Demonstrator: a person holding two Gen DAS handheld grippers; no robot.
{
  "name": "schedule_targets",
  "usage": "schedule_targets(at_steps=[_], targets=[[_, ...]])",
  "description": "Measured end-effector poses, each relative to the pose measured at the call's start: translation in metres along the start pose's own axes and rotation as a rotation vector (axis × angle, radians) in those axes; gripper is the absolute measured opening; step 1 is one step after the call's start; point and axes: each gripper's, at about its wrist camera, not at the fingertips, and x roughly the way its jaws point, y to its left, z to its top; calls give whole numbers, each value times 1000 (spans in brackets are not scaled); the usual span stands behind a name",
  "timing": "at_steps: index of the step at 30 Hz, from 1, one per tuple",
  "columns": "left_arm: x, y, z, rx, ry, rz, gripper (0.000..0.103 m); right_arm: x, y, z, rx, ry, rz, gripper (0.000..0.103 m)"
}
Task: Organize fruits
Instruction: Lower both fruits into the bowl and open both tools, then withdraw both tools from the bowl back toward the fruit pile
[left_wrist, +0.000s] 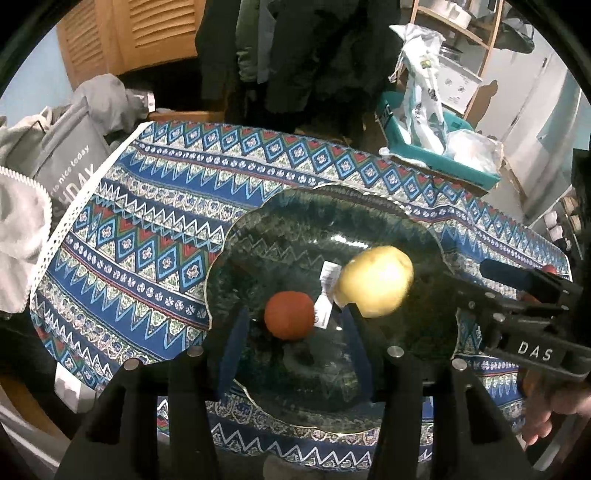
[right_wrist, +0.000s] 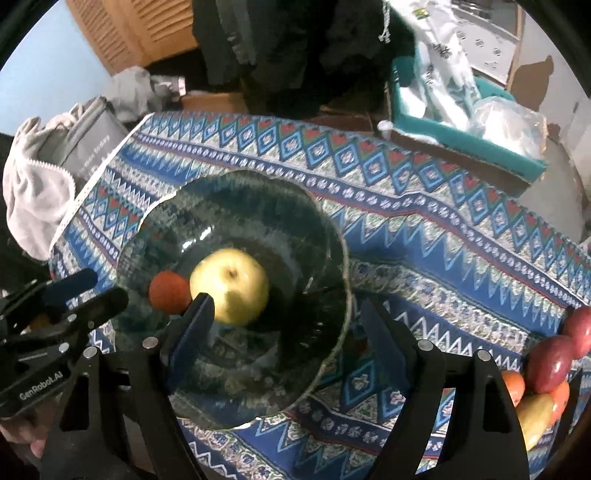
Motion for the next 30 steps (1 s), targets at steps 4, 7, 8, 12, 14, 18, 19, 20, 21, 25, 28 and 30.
schedule_targets(at_steps=[4, 7, 8, 12, 14, 18, 19, 20, 21, 25, 28, 30], targets=[[-10, -8, 3, 18, -32, -9, 53, -16, -3, 3, 11, -42, -32, 83], [-17, -15, 4, 33, -48, -22, 54, -34, -4, 6, 15, -81, -67, 83], [-18, -18, 5, 39, -54, -27, 54, -40, -4, 7, 16, -95, -74, 83], [-27, -29, 6, 63, -73, -44, 55, -63, -6, 9, 19, -146, -102, 83], [-34, -34, 7, 71, -89, -56, 58, -77, -9, 8, 28, -173, -109, 83], [-49, -46, 9, 97, -128, -68, 61, -97, -15, 6, 44, -205, -121, 83], [-51, -48, 10, 102, -132, -70, 61, -102, -16, 5, 48, -211, -127, 83], [-55, -51, 10, 108, -137, -75, 61, -108, -18, 3, 51, -220, -129, 83], [-58, -53, 11, 113, -142, -82, 61, -112, -19, 2, 53, -229, -129, 83], [-74, -65, 12, 135, -173, -107, 63, -133, -24, -4, 69, -271, -138, 83], [-86, -73, 13, 150, -204, -119, 68, -149, -28, -8, 76, -302, -150, 83], [-92, -78, 13, 158, -218, -126, 68, -158, -31, -11, 78, -323, -156, 83]])
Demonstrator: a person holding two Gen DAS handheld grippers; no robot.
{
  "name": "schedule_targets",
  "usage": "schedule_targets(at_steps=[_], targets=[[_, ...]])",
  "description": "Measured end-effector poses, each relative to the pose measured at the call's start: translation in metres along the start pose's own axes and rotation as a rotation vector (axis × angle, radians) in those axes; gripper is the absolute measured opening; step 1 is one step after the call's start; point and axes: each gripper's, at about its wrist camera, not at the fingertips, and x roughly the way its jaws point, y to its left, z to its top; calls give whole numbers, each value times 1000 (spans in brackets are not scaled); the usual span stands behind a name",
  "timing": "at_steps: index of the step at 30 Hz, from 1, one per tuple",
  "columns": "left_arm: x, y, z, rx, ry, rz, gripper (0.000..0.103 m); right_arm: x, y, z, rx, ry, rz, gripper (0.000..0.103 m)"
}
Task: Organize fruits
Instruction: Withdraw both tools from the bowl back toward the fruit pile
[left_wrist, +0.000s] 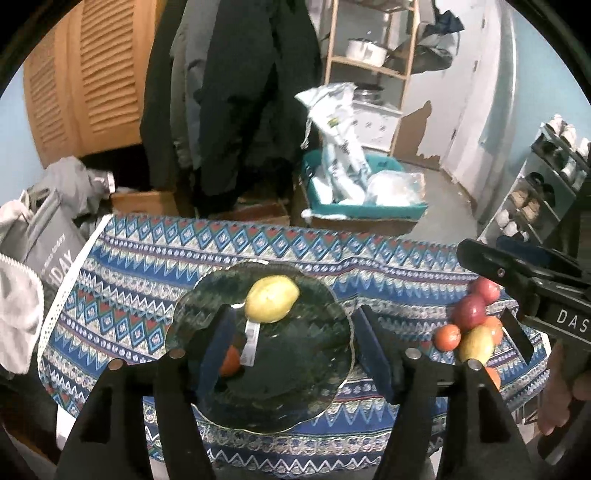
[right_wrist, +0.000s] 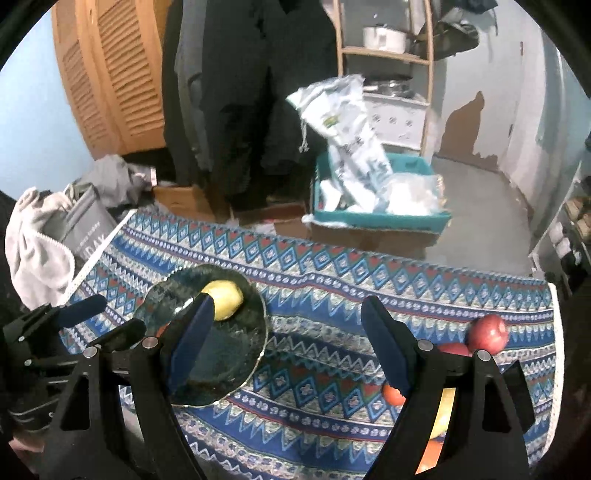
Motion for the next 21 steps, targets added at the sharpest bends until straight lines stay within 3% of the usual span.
schedule_targets(at_steps=[13, 21], targets=[[-37, -39, 16, 45, -91, -72, 74, -66, -31, -3, 17, -142, -52, 83], [-46, -63, 22, 81, -122, -113, 77, -91, -55, -11, 44, -186, -83, 83]])
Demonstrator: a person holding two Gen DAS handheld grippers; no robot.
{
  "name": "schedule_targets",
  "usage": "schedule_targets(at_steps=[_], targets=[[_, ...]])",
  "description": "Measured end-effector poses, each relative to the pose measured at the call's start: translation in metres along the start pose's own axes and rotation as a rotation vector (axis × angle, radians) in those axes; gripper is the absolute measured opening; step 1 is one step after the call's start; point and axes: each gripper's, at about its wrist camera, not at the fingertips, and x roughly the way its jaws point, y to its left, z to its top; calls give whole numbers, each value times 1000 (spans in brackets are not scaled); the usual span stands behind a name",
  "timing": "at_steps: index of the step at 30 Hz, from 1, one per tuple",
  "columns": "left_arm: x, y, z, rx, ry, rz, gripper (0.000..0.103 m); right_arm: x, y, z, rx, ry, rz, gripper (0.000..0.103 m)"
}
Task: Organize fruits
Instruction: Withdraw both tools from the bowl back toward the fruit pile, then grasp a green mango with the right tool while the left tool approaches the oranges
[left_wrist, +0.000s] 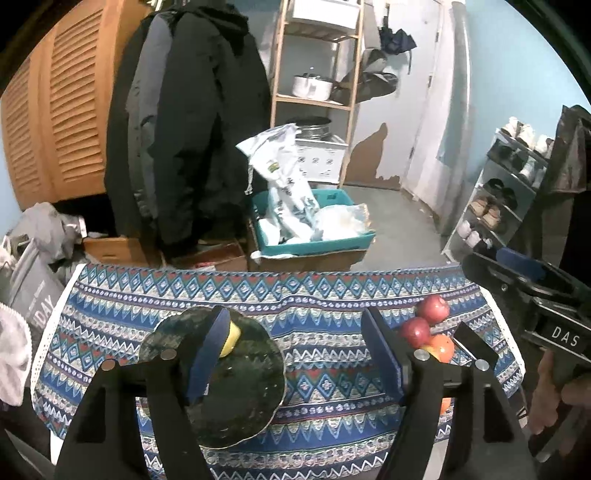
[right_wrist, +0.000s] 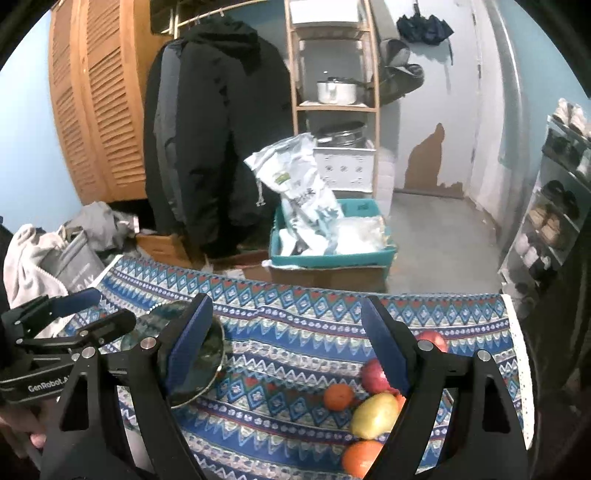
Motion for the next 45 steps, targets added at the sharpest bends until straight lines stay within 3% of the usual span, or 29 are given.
schedule_targets(at_steps=[12, 24, 45], targets=[[7, -37, 3, 49, 3, -46, 80, -26, -40, -6, 43, -36, -66, 85], [21, -74, 4, 95, 30, -84, 80, -31, -79, -20, 104, -17, -107, 85], [61, -101, -8, 131, 105, -100, 80, -8, -108, -46, 145, 90, -144, 85]])
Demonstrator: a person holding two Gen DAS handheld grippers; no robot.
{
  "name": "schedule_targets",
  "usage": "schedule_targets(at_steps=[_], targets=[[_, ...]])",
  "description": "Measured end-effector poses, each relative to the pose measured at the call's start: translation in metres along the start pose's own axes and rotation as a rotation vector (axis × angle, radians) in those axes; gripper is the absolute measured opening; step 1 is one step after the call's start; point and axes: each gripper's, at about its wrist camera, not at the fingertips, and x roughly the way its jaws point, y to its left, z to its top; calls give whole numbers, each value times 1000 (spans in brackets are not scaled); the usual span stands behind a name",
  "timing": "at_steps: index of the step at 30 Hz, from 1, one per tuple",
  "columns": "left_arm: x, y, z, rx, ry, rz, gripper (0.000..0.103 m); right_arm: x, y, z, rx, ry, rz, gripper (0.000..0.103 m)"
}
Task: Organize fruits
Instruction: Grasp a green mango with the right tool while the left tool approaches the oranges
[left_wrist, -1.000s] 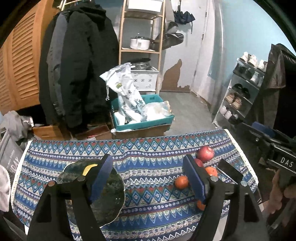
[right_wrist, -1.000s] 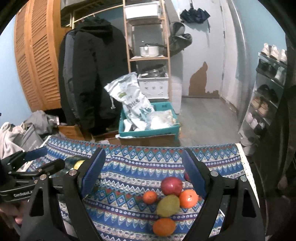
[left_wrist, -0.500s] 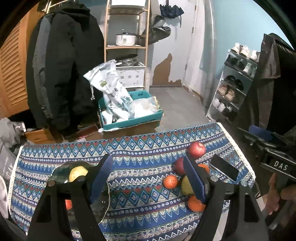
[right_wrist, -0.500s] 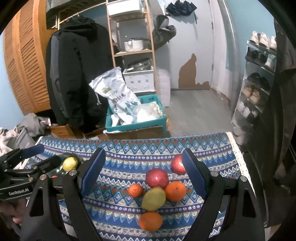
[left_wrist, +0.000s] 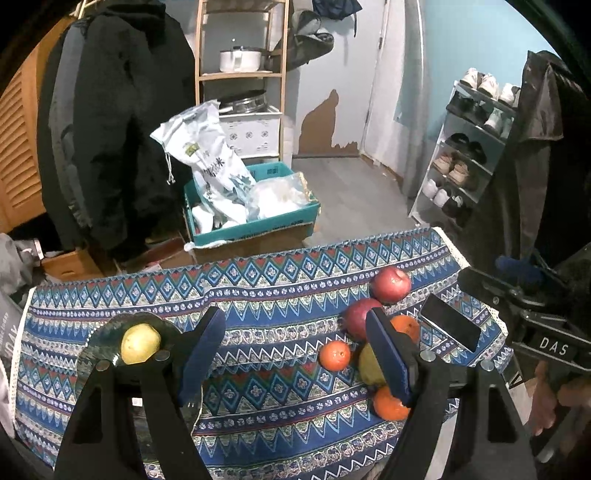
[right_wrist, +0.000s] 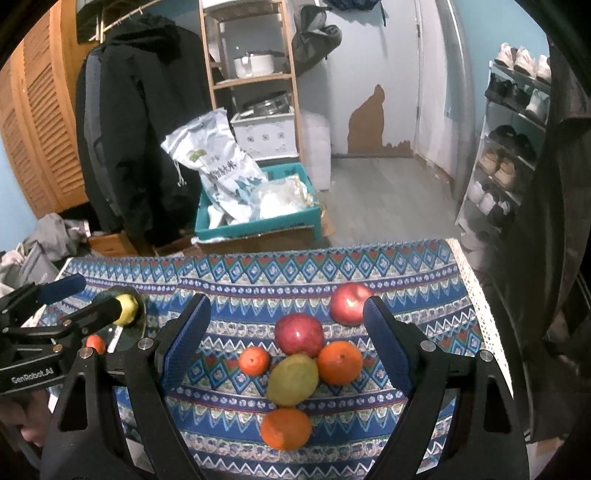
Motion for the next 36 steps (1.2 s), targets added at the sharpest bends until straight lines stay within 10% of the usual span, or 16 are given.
schedule_targets(at_steps=[36], targets=[[129, 9, -60, -16, 290, 24, 80, 159, -22, -85, 113, 492, -25, 85]])
